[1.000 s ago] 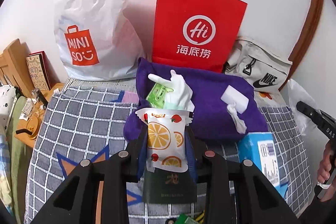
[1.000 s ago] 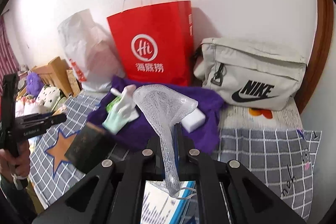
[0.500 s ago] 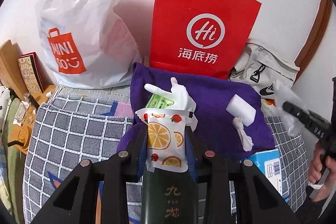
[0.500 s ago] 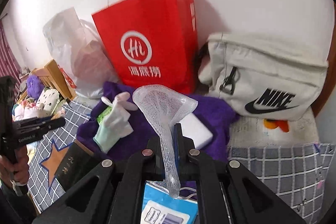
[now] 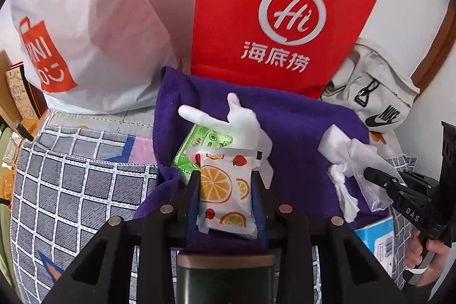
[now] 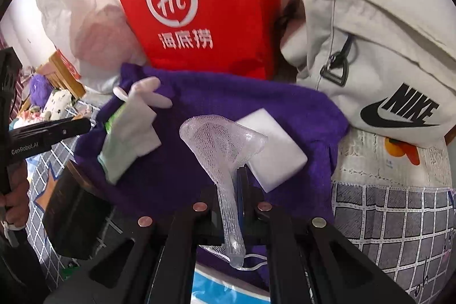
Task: Organize soft objects
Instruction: 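Carry the orange-print packet and mesh bag onto the purple towel and open both tools, then grasp the green packet with the right tool while the left tool moves to the yellow pouch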
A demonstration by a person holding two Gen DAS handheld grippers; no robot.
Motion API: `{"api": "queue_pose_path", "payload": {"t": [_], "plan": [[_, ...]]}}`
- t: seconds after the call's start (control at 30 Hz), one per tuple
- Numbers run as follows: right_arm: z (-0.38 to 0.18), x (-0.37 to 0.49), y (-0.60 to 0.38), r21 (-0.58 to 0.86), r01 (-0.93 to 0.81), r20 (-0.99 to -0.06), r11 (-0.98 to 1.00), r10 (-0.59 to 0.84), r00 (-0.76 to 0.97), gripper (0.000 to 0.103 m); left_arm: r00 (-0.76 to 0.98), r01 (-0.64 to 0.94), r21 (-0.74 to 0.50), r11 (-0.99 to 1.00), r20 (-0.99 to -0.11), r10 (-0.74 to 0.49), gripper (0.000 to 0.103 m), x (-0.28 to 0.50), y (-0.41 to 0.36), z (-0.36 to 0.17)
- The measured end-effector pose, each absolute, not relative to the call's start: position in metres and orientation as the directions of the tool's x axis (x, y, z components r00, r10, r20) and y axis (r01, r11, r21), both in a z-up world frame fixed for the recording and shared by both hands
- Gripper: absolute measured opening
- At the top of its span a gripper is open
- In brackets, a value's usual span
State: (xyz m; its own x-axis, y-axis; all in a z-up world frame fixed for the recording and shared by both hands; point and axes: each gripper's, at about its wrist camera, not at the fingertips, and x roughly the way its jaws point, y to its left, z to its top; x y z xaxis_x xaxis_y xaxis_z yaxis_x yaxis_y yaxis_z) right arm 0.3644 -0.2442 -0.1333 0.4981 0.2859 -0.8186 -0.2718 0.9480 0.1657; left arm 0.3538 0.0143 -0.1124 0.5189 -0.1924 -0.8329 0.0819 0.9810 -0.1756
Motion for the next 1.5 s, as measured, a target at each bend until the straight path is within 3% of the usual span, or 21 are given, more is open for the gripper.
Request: {"api": "queue_pose_path", "payload": {"t": [0.5,0.63,0.7,0.77,0.87,0.97,1.5], "plan": [[-0.160,0.378,-0.247,0.172,-0.251,-0.852,0.953,0.272,0.447,0.011,0.430,0.096,-0.213,0.972,-0.872,-0.233,0.037,0.376,0.004,-0.145],[-0.164,0.378,-0.243,0.177,-0.260,-0.856,0.949,0.279,0.435,0.046,0.435,0.090,-0.221,0.971,-0.868,-0.238,0.043,0.378,0.006,-0.145],[-0.161,0.376,-0.241,0.188,-0.273,-0.844,0.943,0.297,0.446,0.054,0.440,0.088,-0.207,0.974,-0.869,-0.225,0.048,0.378,0.006,-0.144],[-0.157,0.374,-0.238,0.192,-0.288,-0.839,0.938,0.310,0.447,0.070,0.441,0.085,-0.211,0.974,-0.869,-0.226,0.054,0.378,0.008,-0.143],[-0.152,0.371,-0.235,0.179,-0.303,-0.831,0.936,0.309,0.463,0.081,0.433,0.074,-0.218,0.973,-0.872,-0.228,0.064,0.377,0.010,-0.143],[-0.145,0.368,-0.235,0.185,-0.300,-0.821,0.936,0.315,0.475,0.082,0.431,0.063,-0.198,0.978,-0.879,-0.206,0.071,0.375,0.012,-0.142],[-0.087,0.316,-0.233,0.237,-0.249,-0.756,0.939,0.339,0.560,0.083,0.510,0.031,-0.182,0.983,-0.843,-0.172,0.072,0.313,0.041,-0.093]]}}
